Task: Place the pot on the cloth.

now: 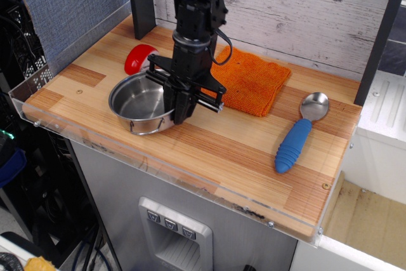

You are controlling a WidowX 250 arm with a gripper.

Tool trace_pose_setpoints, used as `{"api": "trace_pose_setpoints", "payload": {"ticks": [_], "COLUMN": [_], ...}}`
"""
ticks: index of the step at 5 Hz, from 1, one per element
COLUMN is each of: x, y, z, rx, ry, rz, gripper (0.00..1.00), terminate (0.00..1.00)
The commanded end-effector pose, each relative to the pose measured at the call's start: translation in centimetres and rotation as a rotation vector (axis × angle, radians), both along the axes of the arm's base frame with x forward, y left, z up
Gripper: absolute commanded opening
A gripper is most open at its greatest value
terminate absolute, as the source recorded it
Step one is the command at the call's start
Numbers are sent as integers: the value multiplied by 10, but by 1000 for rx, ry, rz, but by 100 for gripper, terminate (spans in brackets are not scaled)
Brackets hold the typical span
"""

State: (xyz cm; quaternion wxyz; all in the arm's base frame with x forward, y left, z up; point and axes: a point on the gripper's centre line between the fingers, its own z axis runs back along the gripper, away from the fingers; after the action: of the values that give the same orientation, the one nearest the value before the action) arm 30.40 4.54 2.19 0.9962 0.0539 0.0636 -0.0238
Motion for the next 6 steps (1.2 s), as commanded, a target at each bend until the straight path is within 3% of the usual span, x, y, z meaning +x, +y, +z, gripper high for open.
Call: {"api": "trace_pose_setpoints", "payload": {"ticks": [1, 2, 3, 5, 6], "x": [-9, -4, 13, 50, 63], "y": [15, 0, -29, -77, -80], "z": [66, 88, 83, 53, 42], "rx": [54, 63, 56, 65, 81], "ry": [-100, -137, -124, -79, -63], "rz": [52, -28, -129, -214, -200], "gripper": [0, 0, 0, 0, 0], "terminate": [0, 0, 0, 0, 0]}}
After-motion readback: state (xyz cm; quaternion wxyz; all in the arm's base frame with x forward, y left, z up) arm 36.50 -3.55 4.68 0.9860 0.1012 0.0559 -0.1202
